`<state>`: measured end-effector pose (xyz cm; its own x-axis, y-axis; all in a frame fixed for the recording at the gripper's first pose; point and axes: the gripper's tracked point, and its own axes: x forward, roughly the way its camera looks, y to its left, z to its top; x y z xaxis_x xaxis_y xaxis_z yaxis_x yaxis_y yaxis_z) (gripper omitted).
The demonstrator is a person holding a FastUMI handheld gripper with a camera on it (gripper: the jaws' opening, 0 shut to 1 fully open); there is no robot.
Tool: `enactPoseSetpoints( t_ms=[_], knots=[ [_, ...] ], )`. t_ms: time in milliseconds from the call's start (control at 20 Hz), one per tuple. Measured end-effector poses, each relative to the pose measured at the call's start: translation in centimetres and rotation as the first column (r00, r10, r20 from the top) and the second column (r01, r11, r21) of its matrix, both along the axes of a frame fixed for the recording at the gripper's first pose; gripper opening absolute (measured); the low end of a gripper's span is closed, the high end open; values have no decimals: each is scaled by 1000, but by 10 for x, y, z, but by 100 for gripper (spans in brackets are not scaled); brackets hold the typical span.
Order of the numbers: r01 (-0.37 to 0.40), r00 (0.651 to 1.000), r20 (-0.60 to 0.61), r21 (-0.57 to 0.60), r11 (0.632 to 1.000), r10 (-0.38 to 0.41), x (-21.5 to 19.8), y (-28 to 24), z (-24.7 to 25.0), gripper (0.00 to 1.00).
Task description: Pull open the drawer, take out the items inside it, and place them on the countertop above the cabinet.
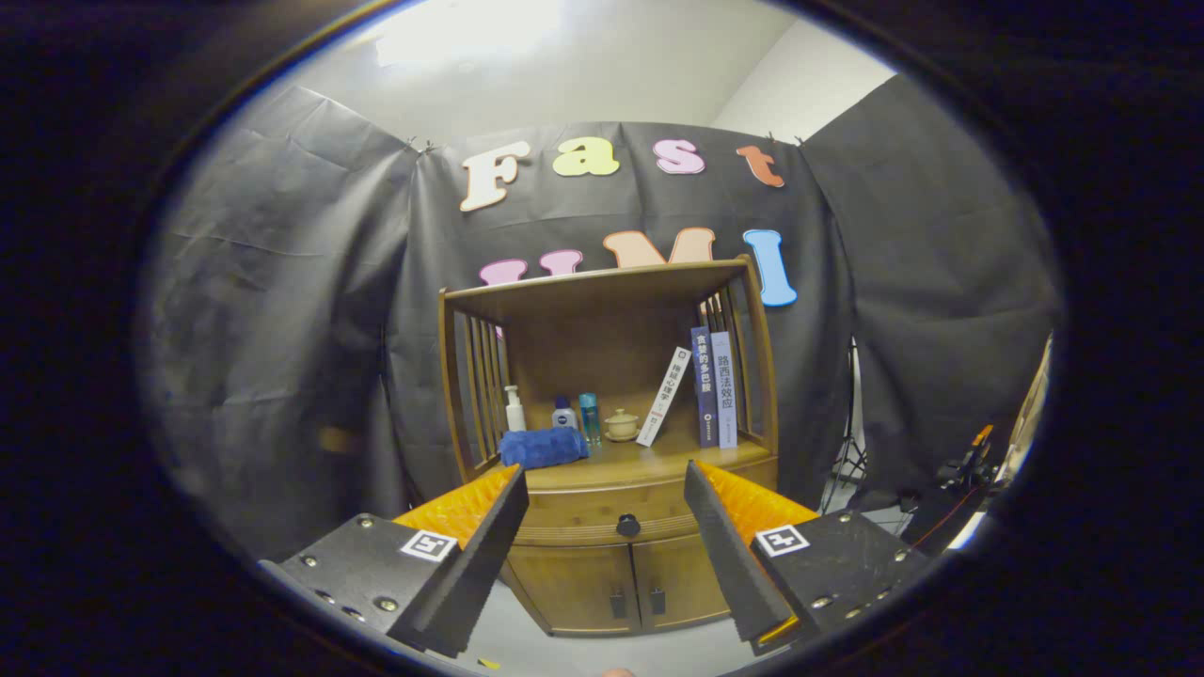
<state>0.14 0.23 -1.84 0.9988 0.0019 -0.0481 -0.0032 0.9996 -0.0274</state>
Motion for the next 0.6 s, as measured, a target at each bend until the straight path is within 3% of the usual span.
enactPoseSetpoints(
  t_ms=[600],
  knots=[
    [3,1000,-27,-9,1000,-3,18,-19,-28,100]
  ],
)
